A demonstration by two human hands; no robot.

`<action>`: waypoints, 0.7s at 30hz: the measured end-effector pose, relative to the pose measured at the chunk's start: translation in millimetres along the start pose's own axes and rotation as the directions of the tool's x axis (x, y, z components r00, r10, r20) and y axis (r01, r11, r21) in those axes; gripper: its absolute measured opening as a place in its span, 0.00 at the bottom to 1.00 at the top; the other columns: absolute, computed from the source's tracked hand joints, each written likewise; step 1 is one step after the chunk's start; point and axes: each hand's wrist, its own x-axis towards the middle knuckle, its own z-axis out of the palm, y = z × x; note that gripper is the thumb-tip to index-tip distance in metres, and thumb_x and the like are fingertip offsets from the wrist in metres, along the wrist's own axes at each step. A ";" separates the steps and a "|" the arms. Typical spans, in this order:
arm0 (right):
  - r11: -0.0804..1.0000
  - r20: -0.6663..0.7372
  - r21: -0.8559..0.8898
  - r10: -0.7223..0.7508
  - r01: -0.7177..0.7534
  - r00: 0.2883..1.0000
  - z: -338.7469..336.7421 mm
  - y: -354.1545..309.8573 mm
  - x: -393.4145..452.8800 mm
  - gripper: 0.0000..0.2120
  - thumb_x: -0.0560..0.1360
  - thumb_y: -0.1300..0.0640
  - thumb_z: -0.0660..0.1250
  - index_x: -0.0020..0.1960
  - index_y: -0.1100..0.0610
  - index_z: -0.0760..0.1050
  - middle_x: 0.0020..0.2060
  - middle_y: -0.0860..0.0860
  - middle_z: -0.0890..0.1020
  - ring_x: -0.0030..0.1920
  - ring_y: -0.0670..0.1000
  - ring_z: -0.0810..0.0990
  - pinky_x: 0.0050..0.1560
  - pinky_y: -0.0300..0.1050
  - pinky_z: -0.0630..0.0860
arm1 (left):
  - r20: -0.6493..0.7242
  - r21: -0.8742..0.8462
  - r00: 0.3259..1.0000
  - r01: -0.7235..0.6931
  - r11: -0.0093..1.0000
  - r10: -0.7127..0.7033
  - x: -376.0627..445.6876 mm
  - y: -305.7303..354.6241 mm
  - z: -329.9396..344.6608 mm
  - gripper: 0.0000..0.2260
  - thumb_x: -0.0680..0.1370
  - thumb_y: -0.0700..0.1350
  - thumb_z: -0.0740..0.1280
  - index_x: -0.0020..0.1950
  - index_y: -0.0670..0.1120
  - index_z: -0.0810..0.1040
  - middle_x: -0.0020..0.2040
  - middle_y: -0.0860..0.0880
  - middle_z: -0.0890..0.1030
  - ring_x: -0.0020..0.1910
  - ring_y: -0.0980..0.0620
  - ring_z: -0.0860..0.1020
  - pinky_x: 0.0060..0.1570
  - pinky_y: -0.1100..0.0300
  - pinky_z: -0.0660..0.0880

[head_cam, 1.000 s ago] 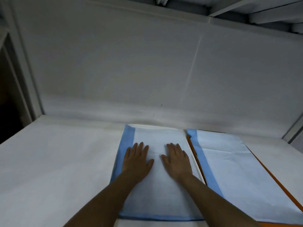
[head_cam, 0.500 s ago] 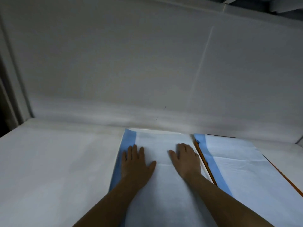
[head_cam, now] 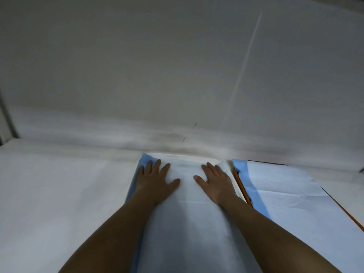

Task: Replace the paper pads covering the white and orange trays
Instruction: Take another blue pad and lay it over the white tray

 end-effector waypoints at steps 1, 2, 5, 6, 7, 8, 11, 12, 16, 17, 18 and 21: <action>1.000 -0.007 -0.002 0.010 -0.010 1.000 0.6 0.3 0.3 0.31 0.79 0.36 0.48 0.78 0.49 0.51 0.78 0.47 0.50 0.77 0.51 0.46 0.75 0.49 0.45 | -0.021 -0.017 1.000 0.020 1.000 -0.020 -0.4 -0.6 -0.5 0.34 0.76 0.69 0.48 0.78 0.55 0.49 0.79 0.49 0.46 0.77 0.46 0.44 0.75 0.48 0.42; 1.000 -0.016 -0.002 0.011 -0.011 1.000 1.3 0.3 1.0 0.31 0.79 0.36 0.48 0.78 0.50 0.51 0.78 0.48 0.50 0.77 0.51 0.46 0.75 0.49 0.45 | -0.042 -0.034 0.998 0.038 0.999 -0.040 -0.1 -1.5 -0.4 0.33 0.76 0.68 0.49 0.78 0.55 0.49 0.79 0.49 0.46 0.77 0.46 0.44 0.75 0.50 0.42; 0.998 -0.047 -0.001 0.057 -0.057 0.997 2.5 1.3 2.8 0.32 0.80 0.37 0.48 0.78 0.52 0.51 0.78 0.50 0.50 0.77 0.51 0.47 0.75 0.47 0.45 | -0.061 -0.057 0.994 0.084 0.995 -0.087 -0.4 -0.3 1.1 0.33 0.78 0.66 0.50 0.78 0.50 0.50 0.79 0.47 0.48 0.77 0.46 0.46 0.74 0.52 0.43; 0.997 -0.062 -0.009 0.078 -0.079 0.995 3.2 1.2 4.1 0.31 0.80 0.38 0.48 0.78 0.54 0.51 0.77 0.50 0.52 0.77 0.51 0.48 0.75 0.47 0.46 | -0.073 -0.062 0.991 0.107 0.992 -0.112 -0.6 1.1 1.8 0.32 0.79 0.63 0.50 0.78 0.48 0.50 0.79 0.46 0.49 0.77 0.47 0.47 0.74 0.53 0.43; 0.996 -0.082 -0.007 0.091 -0.092 0.992 5.3 1.8 5.6 0.30 0.80 0.40 0.47 0.77 0.56 0.54 0.77 0.52 0.55 0.77 0.52 0.51 0.75 0.47 0.49 | -0.093 -0.062 0.986 0.131 0.989 -0.137 -1.6 2.8 1.4 0.31 0.80 0.60 0.50 0.78 0.45 0.51 0.79 0.45 0.51 0.77 0.46 0.49 0.74 0.53 0.45; 0.995 -0.126 -0.003 0.094 -0.095 0.988 6.7 2.6 5.0 0.29 0.81 0.42 0.45 0.74 0.59 0.60 0.74 0.55 0.62 0.75 0.54 0.58 0.74 0.48 0.54 | -0.129 -0.059 0.980 0.146 0.988 -0.152 -2.7 4.8 0.1 0.28 0.81 0.56 0.50 0.78 0.43 0.53 0.78 0.43 0.54 0.77 0.46 0.52 0.74 0.54 0.47; 0.998 -0.338 0.066 0.045 -0.024 0.940 7.2 3.3 -7.3 0.28 0.76 0.52 0.43 0.57 0.65 0.77 0.52 0.61 0.80 0.55 0.61 0.79 0.60 0.52 0.74 | -0.252 -0.034 0.961 0.109 0.993 -0.114 -15.5 8.7 -7.4 0.21 0.81 0.41 0.52 0.74 0.41 0.59 0.73 0.43 0.65 0.73 0.45 0.62 0.71 0.54 0.55; 0.992 -0.384 0.126 0.040 0.010 0.923 7.6 4.6 -16.1 0.26 0.75 0.53 0.46 0.54 0.65 0.78 0.48 0.61 0.82 0.50 0.62 0.81 0.56 0.52 0.76 | -0.250 -0.024 0.965 0.075 0.997 -0.079 -25.1 10.3 -9.1 0.21 0.81 0.39 0.52 0.75 0.42 0.59 0.72 0.44 0.65 0.72 0.46 0.62 0.71 0.55 0.56; 0.977 -0.293 0.198 -0.019 0.081 0.956 -3.3 -13.3 -79.4 0.30 0.76 0.44 0.46 0.69 0.60 0.69 0.66 0.56 0.74 0.68 0.56 0.70 0.68 0.48 0.64 | -0.108 0.008 0.993 -0.055 0.998 0.056 -78.2 25.6 -14.0 0.36 0.72 0.59 0.36 0.77 0.47 0.53 0.77 0.48 0.56 0.76 0.49 0.54 0.74 0.53 0.47; 0.984 -0.200 0.172 -0.019 0.054 0.980 -3.4 -18.3 -98.0 0.32 0.77 0.40 0.46 0.74 0.57 0.62 0.72 0.54 0.66 0.73 0.54 0.62 0.72 0.48 0.58 | -0.055 0.020 0.995 -0.085 0.996 0.086 -96.7 31.6 -10.8 0.43 0.65 0.62 0.31 0.78 0.48 0.50 0.78 0.48 0.53 0.77 0.49 0.50 0.74 0.51 0.45; 0.990 -0.101 0.139 -0.014 0.028 0.995 -5.3 -25.0 -119.2 0.37 0.75 0.34 0.43 0.76 0.54 0.56 0.76 0.52 0.59 0.76 0.52 0.54 0.74 0.48 0.51 | -0.009 0.043 0.994 -0.111 0.993 0.111 -116.3 37.5 -9.1 0.46 0.62 0.63 0.29 0.78 0.49 0.47 0.79 0.49 0.49 0.77 0.49 0.47 0.74 0.49 0.43; 0.999 0.036 0.024 -0.050 0.049 0.998 -1.7 -40.5 -172.4 0.58 0.54 0.21 0.22 0.78 0.48 0.45 0.78 0.47 0.44 0.77 0.50 0.39 0.74 0.52 0.37 | 0.117 0.049 0.988 -0.103 0.993 0.096 -168.5 44.5 -1.0 0.40 0.68 0.69 0.33 0.78 0.54 0.41 0.79 0.51 0.41 0.77 0.48 0.40 0.73 0.44 0.38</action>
